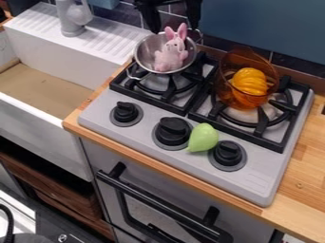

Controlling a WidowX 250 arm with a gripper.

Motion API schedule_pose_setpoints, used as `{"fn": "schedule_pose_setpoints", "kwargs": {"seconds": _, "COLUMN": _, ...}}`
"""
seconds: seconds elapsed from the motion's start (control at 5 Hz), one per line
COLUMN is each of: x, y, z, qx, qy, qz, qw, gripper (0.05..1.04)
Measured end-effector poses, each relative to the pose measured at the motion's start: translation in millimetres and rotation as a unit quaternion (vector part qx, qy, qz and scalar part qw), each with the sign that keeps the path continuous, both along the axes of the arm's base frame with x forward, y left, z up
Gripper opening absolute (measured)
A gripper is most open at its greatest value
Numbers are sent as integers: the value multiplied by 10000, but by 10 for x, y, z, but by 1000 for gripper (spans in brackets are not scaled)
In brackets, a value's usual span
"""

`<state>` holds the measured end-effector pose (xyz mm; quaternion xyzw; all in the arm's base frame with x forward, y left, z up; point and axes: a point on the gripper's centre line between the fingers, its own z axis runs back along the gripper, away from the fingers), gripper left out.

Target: Take the rabbit out of the silver container and put on the right burner

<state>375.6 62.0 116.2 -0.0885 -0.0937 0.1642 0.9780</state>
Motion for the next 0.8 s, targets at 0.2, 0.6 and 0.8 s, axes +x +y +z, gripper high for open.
{"fn": "schedule_pose_setpoints", "kwargs": {"seconds": 0.2, "x": -12, "y": 3, "z": -206, "qx": 53, "qy": 32, "qz": -126, "qw": 9999, "gripper": 995}}
{"fn": "schedule_pose_setpoints", "kwargs": {"seconds": 0.6, "x": 42, "y": -3, "z": -336, "qx": 221, "qy": -129, "qz": -75, "qw": 9996, "gripper": 995}}
{"fn": "schedule_pose_setpoints", "kwargs": {"seconds": 0.8, "x": 63, "y": 16, "z": -463, "qx": 313, "qy": -34, "qz": 130, "qw": 9994, "gripper": 995}}
